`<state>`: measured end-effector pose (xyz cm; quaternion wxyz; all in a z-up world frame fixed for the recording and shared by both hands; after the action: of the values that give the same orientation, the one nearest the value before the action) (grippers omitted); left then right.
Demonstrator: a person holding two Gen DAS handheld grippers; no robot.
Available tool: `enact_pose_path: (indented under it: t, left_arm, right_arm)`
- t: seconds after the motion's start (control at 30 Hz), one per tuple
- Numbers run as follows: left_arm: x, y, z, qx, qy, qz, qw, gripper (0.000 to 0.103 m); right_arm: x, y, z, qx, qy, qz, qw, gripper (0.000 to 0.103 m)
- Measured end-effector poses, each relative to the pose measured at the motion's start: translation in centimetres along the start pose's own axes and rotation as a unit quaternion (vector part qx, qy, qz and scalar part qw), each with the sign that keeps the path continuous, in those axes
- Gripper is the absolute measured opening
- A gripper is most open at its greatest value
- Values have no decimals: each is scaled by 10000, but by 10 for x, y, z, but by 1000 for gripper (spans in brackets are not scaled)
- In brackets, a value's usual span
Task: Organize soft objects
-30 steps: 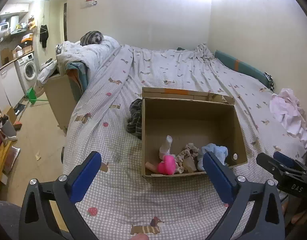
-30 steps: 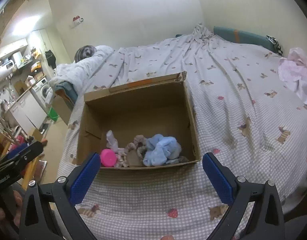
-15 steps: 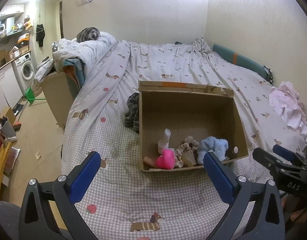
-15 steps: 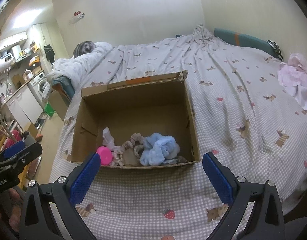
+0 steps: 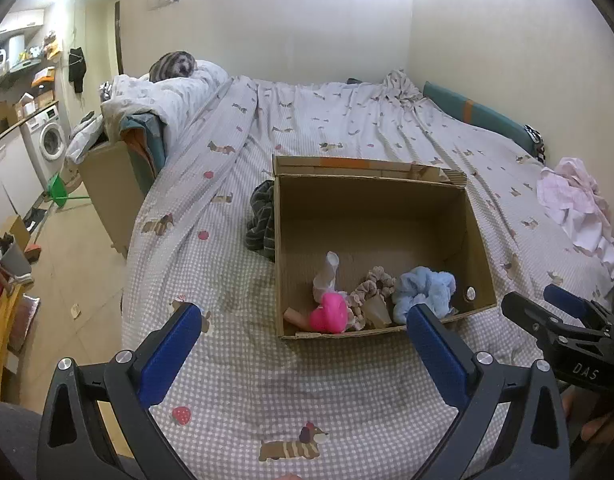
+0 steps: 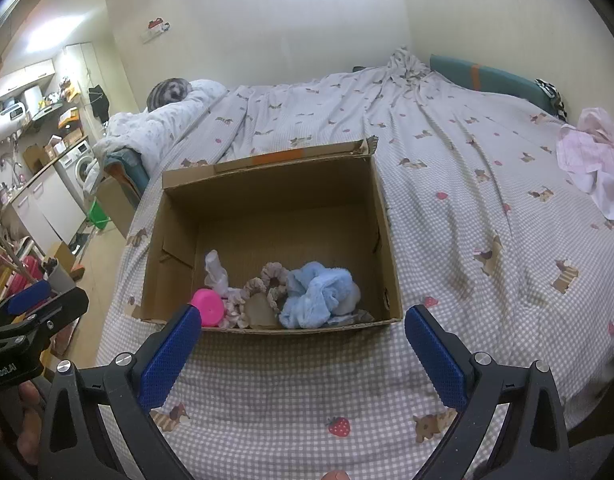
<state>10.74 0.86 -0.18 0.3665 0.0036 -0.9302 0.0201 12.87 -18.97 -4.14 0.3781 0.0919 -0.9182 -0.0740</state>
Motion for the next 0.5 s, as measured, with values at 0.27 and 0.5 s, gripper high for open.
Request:
enact_pose_path:
  t: [0.27, 0.5]
  left_arm:
    - [-3, 0, 2, -2, 58, 0, 10000, 102]
    - [-4, 0, 3, 15, 70, 0, 10000, 102]
  right_arm:
    - [0, 0, 0, 4, 1, -2, 10000, 103]
    - [0, 0, 0, -1, 1, 2, 10000, 103]
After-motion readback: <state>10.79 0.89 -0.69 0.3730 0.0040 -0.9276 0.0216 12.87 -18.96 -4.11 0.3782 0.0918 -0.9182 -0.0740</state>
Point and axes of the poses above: each gripper's, at about its wrist camera, not at the fingertips, and x roughly against the way its jaws point, y to its left, z to its underside, the point moved 7 cm from there along -x, roughly the way its jaws point
